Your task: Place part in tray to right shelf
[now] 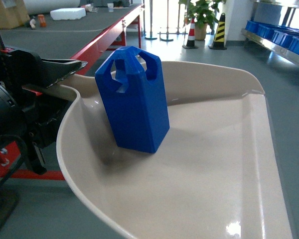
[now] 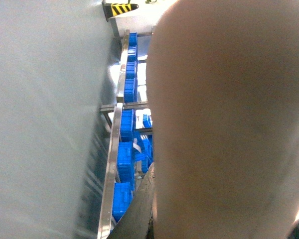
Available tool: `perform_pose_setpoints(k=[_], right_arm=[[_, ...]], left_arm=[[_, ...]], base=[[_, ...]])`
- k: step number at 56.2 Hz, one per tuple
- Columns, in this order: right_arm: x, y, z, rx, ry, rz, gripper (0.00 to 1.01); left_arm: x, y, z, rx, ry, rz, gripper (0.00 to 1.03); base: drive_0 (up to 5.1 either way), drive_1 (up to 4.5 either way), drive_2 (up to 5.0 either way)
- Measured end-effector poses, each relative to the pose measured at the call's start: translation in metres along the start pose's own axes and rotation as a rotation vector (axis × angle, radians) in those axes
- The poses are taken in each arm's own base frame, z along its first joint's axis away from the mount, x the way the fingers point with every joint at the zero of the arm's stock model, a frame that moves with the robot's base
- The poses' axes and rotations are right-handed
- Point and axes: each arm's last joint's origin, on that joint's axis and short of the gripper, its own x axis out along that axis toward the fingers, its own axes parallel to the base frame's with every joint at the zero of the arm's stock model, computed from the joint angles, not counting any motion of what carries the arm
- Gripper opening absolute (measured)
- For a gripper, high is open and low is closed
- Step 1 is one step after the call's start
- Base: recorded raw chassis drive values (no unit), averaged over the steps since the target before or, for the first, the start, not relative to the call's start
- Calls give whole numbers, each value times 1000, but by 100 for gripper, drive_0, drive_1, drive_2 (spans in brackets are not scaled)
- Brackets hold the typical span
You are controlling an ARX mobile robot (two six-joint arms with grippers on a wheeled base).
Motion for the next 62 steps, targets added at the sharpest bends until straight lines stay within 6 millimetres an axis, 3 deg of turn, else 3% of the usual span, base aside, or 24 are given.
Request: perform_pose_setpoints(k=[62], right_arm=[[0,0,-1,0,1,-3,98]], left_arm=[[0,0,0,0,0,-2,16]], base=[[20,12,12]])
